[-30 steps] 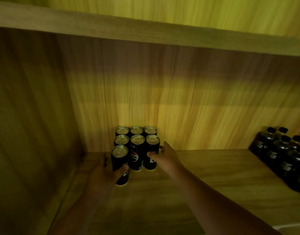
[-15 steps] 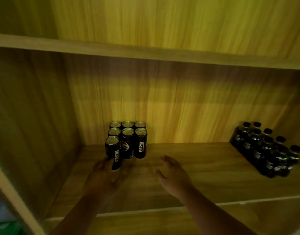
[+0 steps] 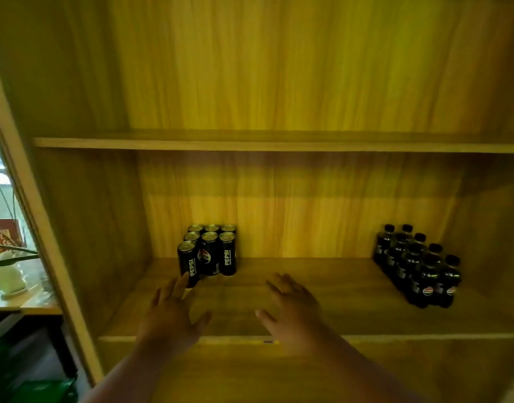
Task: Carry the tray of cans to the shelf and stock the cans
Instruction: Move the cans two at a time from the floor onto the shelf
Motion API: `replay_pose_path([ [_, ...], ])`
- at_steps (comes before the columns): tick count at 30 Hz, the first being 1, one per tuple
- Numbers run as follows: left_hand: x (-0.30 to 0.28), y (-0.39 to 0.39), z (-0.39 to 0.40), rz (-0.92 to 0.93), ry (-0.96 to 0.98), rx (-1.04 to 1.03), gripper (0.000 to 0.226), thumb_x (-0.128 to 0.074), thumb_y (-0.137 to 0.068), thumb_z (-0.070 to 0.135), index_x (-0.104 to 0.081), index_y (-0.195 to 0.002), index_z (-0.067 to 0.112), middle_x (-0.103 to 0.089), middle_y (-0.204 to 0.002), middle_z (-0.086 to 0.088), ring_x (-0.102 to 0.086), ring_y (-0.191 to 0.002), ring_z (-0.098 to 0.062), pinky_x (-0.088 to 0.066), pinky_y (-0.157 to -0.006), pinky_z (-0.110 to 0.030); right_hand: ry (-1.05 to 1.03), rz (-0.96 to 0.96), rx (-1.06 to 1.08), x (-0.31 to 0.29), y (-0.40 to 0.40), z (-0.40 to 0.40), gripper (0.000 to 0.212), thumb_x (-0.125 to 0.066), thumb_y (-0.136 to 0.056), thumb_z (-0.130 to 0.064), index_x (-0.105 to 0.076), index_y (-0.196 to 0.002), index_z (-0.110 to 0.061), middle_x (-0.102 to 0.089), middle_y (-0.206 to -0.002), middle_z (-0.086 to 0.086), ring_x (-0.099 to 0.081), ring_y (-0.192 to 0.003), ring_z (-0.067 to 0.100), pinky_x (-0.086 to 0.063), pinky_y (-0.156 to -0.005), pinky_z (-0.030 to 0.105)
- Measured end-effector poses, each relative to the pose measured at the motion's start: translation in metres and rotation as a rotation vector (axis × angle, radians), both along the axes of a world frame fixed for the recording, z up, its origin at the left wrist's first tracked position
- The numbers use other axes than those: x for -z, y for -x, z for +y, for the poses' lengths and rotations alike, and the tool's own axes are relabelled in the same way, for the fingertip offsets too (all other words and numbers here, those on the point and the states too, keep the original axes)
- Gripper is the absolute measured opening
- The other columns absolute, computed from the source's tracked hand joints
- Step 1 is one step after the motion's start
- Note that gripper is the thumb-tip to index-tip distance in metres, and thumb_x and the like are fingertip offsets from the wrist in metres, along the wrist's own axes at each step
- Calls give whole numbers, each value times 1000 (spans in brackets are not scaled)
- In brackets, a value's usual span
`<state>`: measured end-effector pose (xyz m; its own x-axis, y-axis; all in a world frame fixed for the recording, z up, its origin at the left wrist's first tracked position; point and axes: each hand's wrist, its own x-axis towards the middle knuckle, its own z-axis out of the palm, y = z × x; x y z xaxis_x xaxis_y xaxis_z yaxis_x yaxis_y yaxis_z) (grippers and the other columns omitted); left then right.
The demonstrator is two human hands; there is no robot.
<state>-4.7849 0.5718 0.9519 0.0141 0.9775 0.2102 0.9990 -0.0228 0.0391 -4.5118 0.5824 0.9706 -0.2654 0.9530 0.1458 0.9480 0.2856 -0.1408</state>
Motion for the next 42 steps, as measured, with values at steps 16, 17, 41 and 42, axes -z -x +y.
replay_pose_path([
  [16,-14,-110,-176,44,-3,-46,92,-8,-77,83,-17,-156,38,-9,-166,3,-6,-152,-20,-16,-121,-43,30,8,-188,-9,-82,-148,75,-35,-94,-64,-13,-157,-30,-7,-165,-5,-4,-151,16,-18,-118,38],
  [17,-10,-110,-181,44,6,-46,92,-8,-76,83,-15,-156,37,-9,-166,3,-6,-152,-20,-16,-121,-44,31,6,-190,-4,-80,-153,76,-34,-94,-65,-12,-157,-30,-8,-165,-4,-5,-151,17,-18,-118,39],
  [41,400,35,-294,-127,286,-69,81,-21,-86,80,-14,-156,39,-5,-165,11,-3,-152,-13,-13,-121,-42,371,-27,-292,399,82,-235,81,-35,-93,-69,-8,-158,-29,-7,-165,-6,-5,-151,15,-21,-118,37],
  [42,425,38,-299,-145,287,-92,81,-20,-86,81,-13,-156,39,-5,-165,12,-2,-152,-12,-13,-121,-41,376,-28,-301,426,85,-236,81,-36,-93,-69,-9,-158,-28,-8,-165,-6,-6,-151,15,-20,-118,37],
])
